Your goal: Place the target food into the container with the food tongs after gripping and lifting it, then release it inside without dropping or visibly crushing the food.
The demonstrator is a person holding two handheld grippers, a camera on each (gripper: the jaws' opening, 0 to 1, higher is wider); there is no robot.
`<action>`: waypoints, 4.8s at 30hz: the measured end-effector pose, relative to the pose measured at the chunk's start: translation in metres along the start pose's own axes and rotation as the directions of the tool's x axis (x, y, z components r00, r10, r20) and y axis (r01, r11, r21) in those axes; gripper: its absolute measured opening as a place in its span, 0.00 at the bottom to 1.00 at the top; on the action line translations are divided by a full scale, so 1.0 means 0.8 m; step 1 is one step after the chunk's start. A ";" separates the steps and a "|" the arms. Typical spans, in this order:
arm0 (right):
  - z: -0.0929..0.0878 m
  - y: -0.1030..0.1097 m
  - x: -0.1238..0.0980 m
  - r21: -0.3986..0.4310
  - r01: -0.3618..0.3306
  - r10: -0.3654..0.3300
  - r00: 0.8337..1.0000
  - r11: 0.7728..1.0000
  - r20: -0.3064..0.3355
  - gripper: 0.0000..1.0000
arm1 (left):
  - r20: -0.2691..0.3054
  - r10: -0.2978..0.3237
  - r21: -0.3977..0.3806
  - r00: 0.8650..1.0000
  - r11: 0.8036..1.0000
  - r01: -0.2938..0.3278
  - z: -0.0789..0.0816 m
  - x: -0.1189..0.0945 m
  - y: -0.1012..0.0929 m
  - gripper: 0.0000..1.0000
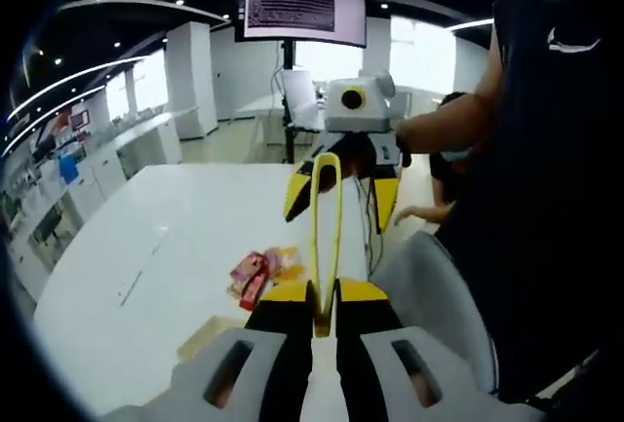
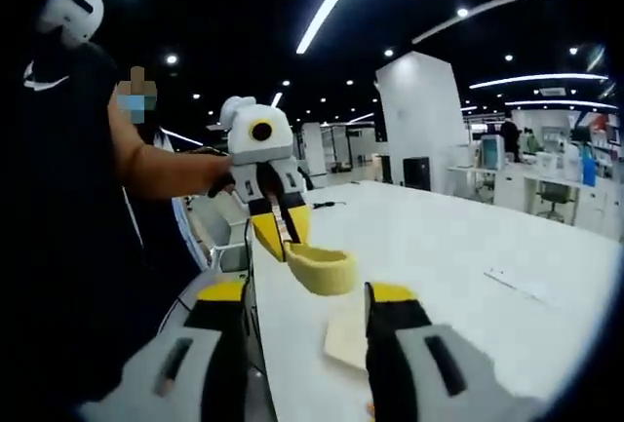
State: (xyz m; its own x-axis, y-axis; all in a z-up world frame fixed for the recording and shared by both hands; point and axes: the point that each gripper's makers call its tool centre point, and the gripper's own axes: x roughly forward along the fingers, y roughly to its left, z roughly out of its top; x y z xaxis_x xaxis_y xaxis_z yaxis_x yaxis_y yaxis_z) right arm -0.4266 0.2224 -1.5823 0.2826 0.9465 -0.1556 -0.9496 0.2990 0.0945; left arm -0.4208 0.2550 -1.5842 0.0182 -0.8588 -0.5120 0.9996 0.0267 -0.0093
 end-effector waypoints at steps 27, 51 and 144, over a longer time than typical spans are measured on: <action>0.027 0.026 0.032 0.070 -0.107 0.100 0.989 0.992 0.107 0.19 | 0.083 -0.078 -0.054 0.993 0.995 0.083 0.015 -0.003 -0.021 0.03; 0.040 0.028 0.022 0.119 -0.106 0.089 0.987 0.987 0.135 0.18 | 0.148 -0.044 -0.068 0.988 0.996 0.054 0.014 -0.010 -0.018 0.29; 0.048 0.038 0.029 0.018 -0.085 0.083 0.993 0.996 0.085 0.25 | 0.132 -0.048 -0.002 0.990 0.999 0.049 0.033 -0.002 -0.030 0.23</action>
State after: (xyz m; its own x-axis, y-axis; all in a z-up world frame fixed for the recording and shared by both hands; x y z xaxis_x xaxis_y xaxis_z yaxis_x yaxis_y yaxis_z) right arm -0.4438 0.2577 -1.5455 0.2130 0.9750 -0.0632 -0.9675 0.2195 0.1254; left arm -0.4439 0.2424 -1.5600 -0.0275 -0.9192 -0.3927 0.9992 -0.0145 -0.0361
